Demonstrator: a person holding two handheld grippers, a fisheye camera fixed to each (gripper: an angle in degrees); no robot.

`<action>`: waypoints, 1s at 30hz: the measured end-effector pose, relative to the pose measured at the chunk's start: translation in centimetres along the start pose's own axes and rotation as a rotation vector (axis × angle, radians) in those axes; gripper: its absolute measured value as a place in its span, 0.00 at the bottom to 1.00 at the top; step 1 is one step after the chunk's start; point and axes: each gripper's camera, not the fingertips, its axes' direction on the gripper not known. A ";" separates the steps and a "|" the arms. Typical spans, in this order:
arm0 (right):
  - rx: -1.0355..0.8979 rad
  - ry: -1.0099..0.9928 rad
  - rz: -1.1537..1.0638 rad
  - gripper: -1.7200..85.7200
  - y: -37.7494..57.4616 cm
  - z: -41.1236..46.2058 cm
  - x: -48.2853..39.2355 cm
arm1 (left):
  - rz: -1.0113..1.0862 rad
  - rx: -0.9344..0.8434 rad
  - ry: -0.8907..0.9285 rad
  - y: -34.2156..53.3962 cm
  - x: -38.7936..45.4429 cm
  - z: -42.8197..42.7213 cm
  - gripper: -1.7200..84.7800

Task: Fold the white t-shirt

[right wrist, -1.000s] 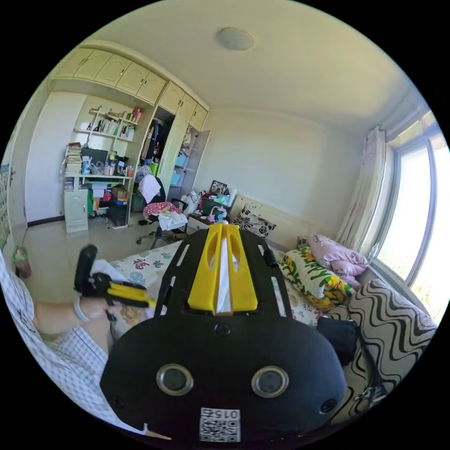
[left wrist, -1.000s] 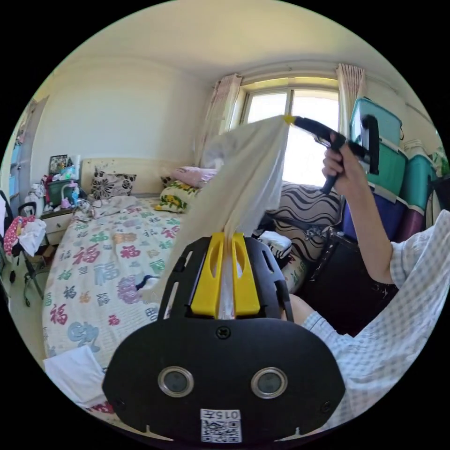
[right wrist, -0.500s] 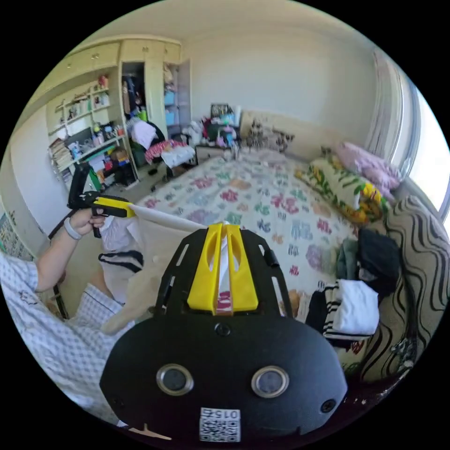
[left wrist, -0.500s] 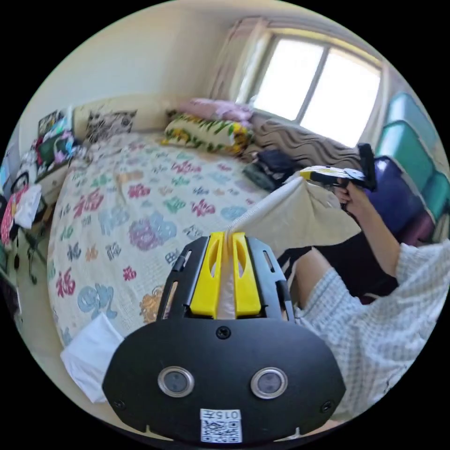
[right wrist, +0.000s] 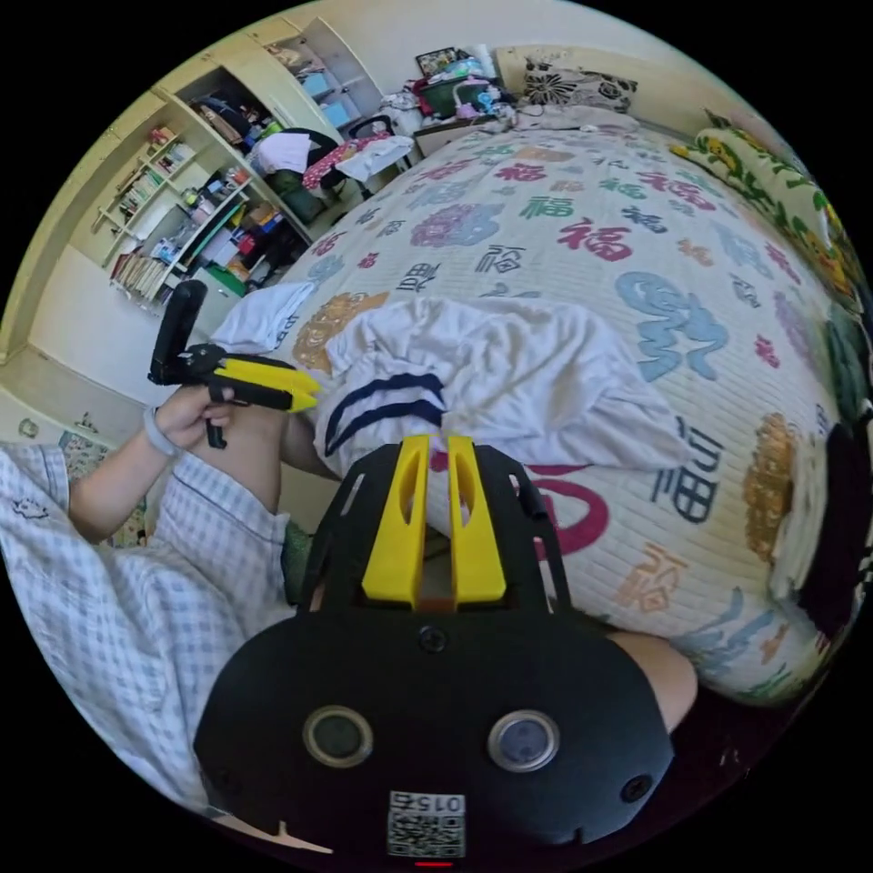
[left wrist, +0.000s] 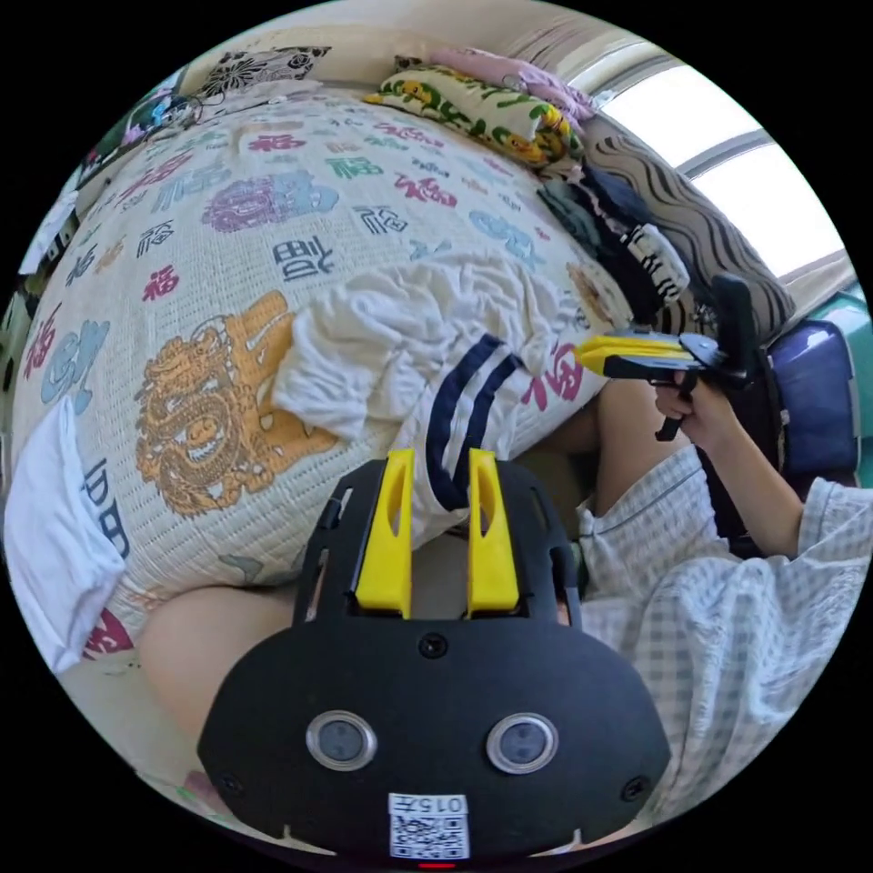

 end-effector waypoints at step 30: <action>0.088 -0.586 0.083 0.13 -5.2 9.2 -1.1 | -0.045 0.201 0.358 0.5 -1.1 -0.1 0.02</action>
